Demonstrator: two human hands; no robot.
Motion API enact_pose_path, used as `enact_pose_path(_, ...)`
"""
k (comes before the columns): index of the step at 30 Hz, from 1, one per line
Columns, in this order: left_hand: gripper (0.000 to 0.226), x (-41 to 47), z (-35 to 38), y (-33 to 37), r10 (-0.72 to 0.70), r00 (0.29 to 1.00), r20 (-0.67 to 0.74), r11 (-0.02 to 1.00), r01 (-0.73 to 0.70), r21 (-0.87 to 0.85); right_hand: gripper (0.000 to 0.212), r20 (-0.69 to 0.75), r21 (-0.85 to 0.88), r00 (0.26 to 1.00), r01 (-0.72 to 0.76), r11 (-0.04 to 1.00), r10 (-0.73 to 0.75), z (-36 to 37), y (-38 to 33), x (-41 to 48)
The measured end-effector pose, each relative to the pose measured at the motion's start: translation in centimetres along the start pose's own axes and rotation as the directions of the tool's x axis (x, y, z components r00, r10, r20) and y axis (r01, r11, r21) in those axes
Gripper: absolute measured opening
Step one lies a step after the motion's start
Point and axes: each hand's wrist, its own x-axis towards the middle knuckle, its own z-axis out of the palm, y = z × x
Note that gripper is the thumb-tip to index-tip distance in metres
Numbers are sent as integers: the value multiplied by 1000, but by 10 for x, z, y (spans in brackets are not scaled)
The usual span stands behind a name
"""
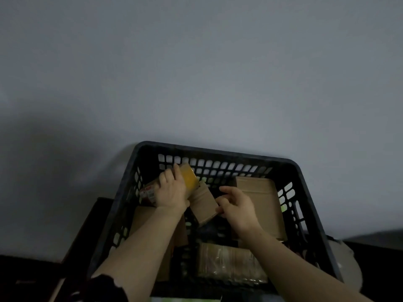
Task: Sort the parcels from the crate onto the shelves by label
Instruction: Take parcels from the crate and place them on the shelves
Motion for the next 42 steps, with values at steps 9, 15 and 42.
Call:
enact_pose_path(9,97,-38,-95,6,-151,988,-26,721,93,-687,101,88,-81,993,90,993,-83,-35,-22,-13)
enact_pose_path(15,80,-122,-136,8,-296,894,337,174,398,-901,140,466,-187,859,330,925,-212,-54,-43,-62)
enact_pose_path(42,23,-548,-181,-66,-583,807,90,128,201,-971,116,919,276,278,49,960,-278,43,-82,-351)
